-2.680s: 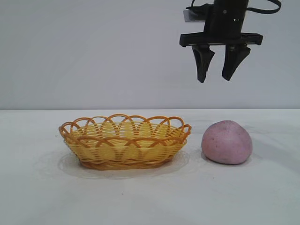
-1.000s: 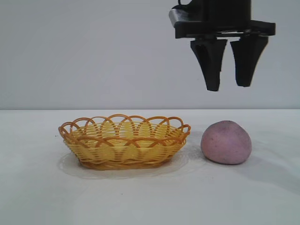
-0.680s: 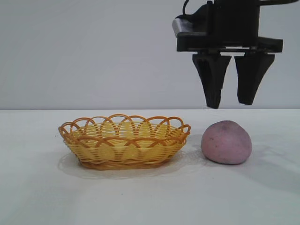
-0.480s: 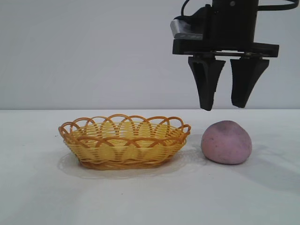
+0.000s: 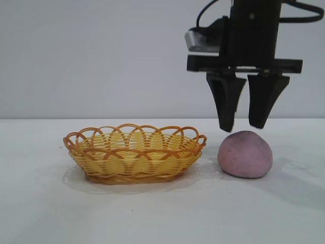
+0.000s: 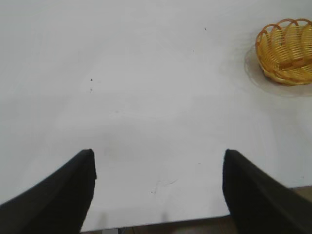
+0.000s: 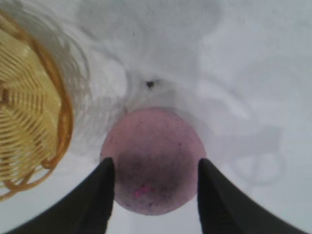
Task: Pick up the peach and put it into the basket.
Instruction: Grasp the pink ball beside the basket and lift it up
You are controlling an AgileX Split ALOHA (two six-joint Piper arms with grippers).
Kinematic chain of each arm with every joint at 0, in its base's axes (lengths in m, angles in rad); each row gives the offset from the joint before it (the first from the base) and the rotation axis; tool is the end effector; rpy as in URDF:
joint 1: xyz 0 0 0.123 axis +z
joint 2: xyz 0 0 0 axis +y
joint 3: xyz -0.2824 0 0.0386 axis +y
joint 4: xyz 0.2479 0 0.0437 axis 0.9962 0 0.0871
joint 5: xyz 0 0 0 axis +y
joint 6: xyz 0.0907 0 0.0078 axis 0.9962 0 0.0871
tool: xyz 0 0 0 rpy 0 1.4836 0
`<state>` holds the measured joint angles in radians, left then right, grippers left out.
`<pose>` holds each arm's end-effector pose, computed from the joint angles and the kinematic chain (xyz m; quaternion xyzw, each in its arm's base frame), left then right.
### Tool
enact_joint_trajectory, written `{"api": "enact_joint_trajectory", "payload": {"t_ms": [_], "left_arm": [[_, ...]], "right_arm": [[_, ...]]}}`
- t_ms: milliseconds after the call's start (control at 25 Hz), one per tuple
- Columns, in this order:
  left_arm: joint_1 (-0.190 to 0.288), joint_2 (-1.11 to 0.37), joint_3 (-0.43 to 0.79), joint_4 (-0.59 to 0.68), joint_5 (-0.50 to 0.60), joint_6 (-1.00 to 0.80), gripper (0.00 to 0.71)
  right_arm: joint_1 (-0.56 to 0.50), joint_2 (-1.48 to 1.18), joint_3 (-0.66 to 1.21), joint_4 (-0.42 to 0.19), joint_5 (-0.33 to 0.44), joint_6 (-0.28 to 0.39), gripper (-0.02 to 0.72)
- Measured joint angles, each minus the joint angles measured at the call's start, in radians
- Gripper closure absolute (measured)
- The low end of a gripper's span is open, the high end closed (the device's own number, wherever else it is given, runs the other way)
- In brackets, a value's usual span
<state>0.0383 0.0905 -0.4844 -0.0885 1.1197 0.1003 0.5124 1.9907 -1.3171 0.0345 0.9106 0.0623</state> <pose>0.0075 -0.0070 0.2684 0.0283 0.8920 -0.0130 0.4509 0.3282 0.1875 0.1539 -0.2132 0.9762 0.0239 0.0314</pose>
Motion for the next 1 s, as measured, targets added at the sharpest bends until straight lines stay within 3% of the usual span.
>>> {"api": "enact_joint_trajectory", "payload": {"t_ms": [120,200,320,720,1000], "left_arm": [[0.000,0.000,0.000,0.000,0.000,0.000,0.177],[0.000,0.000,0.000,0.000,0.000,0.000,0.177],[0.000,0.000,0.000,0.000,0.000,0.000,0.177],[0.000,0.000,0.000,0.000,0.000,0.000,0.177],[0.000,0.000,0.000,0.000,0.000,0.000,0.177]], "right_arm": [[0.000,0.008,0.000,0.000,-0.004,0.000,0.470],[0.000,0.015,0.000,0.000,-0.008,0.000,0.588],[0.000,0.015,0.000,-0.006,-0.010,0.000,0.703],[0.010,-0.190,0.001,-0.041,0.008,0.000,0.703],[0.144,-0.262,0.001,-0.044,-0.020,0.000,0.703]]}}
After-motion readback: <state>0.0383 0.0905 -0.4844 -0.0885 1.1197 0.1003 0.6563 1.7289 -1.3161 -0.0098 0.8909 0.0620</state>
